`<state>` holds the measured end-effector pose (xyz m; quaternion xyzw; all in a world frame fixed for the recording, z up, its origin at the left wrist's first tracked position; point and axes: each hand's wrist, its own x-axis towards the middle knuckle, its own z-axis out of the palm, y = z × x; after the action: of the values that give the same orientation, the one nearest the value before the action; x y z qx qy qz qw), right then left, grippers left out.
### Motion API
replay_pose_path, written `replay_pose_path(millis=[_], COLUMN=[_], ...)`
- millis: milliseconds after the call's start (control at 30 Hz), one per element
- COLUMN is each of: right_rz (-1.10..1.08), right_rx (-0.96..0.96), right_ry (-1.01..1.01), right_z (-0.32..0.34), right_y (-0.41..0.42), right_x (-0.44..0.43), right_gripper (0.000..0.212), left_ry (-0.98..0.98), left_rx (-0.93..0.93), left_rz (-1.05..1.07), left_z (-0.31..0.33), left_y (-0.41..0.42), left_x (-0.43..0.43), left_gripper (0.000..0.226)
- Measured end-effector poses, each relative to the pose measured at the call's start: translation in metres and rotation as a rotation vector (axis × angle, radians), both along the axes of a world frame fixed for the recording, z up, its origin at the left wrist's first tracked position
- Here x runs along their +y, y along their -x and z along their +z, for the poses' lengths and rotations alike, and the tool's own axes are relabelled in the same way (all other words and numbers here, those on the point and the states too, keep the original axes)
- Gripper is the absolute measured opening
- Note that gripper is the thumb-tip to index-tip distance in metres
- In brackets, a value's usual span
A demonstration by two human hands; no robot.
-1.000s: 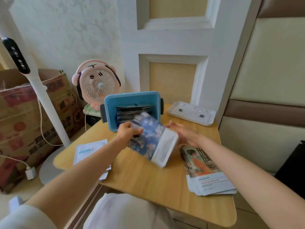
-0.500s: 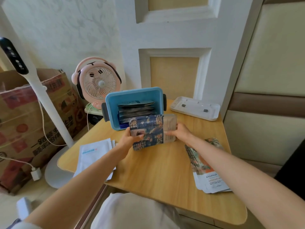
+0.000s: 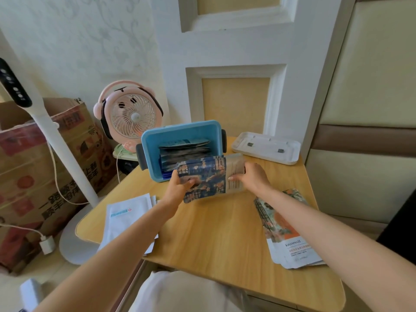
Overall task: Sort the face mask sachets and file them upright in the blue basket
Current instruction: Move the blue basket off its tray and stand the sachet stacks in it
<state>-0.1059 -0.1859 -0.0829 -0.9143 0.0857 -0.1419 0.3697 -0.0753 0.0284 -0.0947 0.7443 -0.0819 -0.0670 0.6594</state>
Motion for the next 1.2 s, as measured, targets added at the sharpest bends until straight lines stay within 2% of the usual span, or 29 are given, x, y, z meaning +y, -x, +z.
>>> replay_pose_path(millis=[67, 133, 200, 267, 400, 467, 567, 667, 833, 1000, 1067, 1133, 1200], right_rz=[-0.008, 0.014, 0.035, 0.062, 0.086, 0.11, 0.164, 0.233, 0.222, 0.193, 0.223, 0.256, 0.256], right_rx=[0.022, 0.047, 0.005, -0.136, -0.347, -0.407, -0.445, -0.379, -0.409, -0.376, -0.37, -0.349, -0.311], right_ry=[0.028, -0.031, -0.084, -0.152, -0.227, -0.252, -0.063, 0.12, 0.277, 0.513, 0.597, 0.668, 0.728], right_z=[-0.002, -0.006, -0.002, 0.01, 0.041, 0.052, 0.06, 0.053, 0.04, 0.034, 0.033, 0.033, 0.035], right_y=[0.001, 0.002, 0.001, -0.001, -0.018, -0.032, -0.048, -0.064, -0.088, -0.108, -0.111, -0.111, -0.112], right_x=[-0.001, -0.002, -0.003, 0.002, 0.011, 0.014, 0.017, 0.018, 0.023, 0.024, 0.025, 0.025, 0.024], right_gripper=[0.045, 0.044, 0.038, 0.03, 0.012, 0.016, 0.018, 0.012, 0.007, 0.016, 0.021, 0.022, 0.019], left_ry=[-0.085, -0.2, -0.378, -0.534, -0.483, -0.583, -0.722, -0.813, -0.919, -1.043, -1.138, -1.255, -1.37], left_rx=[-0.018, -0.08, -0.291, -0.546, -0.716, -0.81, -0.917, -0.948, -0.898, -0.792, -0.781, -0.869, -1.039], left_rz=[-0.035, -0.056, 0.061, 0.209, 0.361, 0.413, 0.359, 0.286, 0.302, 0.277, 0.261, 0.275, 0.272], left_z=[-0.004, -0.011, -0.009, 0.005, 0.059, 0.077, 0.082, 0.074, 0.062, 0.054, 0.054, 0.055, 0.056], left_y=[0.003, 0.006, 0.003, -0.004, -0.016, -0.027, -0.044, -0.059, -0.082, -0.094, -0.099, -0.103, -0.101], left_x=[0.001, 0.004, 0.01, 0.015, 0.02, 0.025, 0.037, 0.047, 0.048, 0.037, 0.037, 0.04, 0.042], left_gripper=[0.028, 0.024, 0.017, 0.02, 0.019, 0.018, 0.008, 0.016, 0.013, 0.02, 0.017, 0.011, 0.015])
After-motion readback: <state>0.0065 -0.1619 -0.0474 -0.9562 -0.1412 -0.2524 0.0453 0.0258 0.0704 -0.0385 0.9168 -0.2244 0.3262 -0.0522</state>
